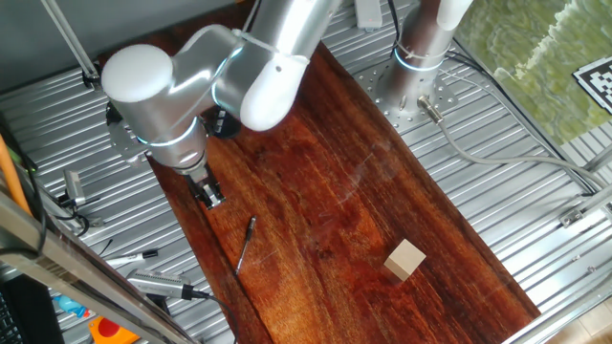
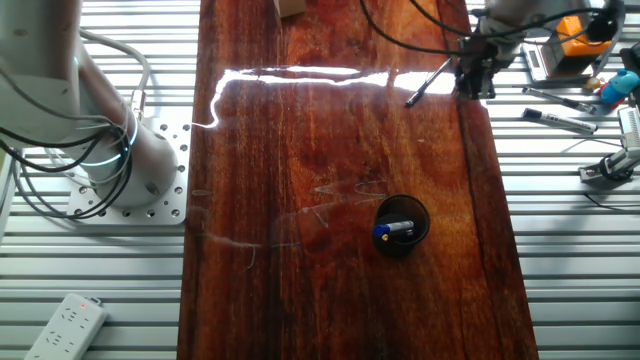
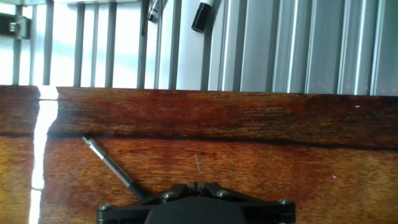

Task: Put the pen into the pen holder

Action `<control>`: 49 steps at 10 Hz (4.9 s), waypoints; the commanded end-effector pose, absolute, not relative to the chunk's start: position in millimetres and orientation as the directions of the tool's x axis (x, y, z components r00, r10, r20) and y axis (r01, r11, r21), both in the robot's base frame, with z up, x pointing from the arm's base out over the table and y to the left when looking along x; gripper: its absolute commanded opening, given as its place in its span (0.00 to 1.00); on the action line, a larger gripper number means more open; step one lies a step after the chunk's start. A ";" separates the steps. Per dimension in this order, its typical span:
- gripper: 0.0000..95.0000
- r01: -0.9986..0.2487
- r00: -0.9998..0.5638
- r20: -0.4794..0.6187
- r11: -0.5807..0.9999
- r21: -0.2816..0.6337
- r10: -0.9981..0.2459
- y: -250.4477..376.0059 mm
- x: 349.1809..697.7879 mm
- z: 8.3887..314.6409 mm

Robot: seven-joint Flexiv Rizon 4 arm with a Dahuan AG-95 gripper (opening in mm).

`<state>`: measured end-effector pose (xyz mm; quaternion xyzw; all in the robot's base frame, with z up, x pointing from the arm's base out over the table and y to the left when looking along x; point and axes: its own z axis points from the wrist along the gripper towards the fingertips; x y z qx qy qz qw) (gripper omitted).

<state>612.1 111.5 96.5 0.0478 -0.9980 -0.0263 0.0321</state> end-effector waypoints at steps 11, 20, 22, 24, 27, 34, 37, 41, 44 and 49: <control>0.00 -0.297 -0.954 0.030 0.952 0.078 -0.300 110.4 608.7 97.5; 0.00 -0.394 -0.918 0.028 0.916 0.073 -0.397 110.7 608.6 100.5; 0.20 -0.389 -0.920 0.026 0.920 0.047 -0.390 115.2 607.1 101.2; 0.40 -0.376 -0.926 0.010 0.925 0.054 -0.377 129.3 601.2 95.0; 0.40 -0.339 -0.941 -0.001 0.939 0.054 -0.339 150.7 596.3 82.6; 0.40 -0.318 -0.948 -0.025 0.947 0.051 -0.317 182.4 581.3 50.4; 0.40 -0.304 -0.953 -0.034 0.952 0.047 -0.302 190.3 578.0 40.2; 0.40 -0.305 -0.952 -0.033 0.951 0.041 -0.304 193.1 577.2 34.0; 0.40 -0.306 -0.952 -0.030 0.952 0.032 -0.305 195.9 580.6 29.0; 0.20 -0.314 -0.949 -0.021 0.949 0.025 -0.313 199.9 584.5 16.9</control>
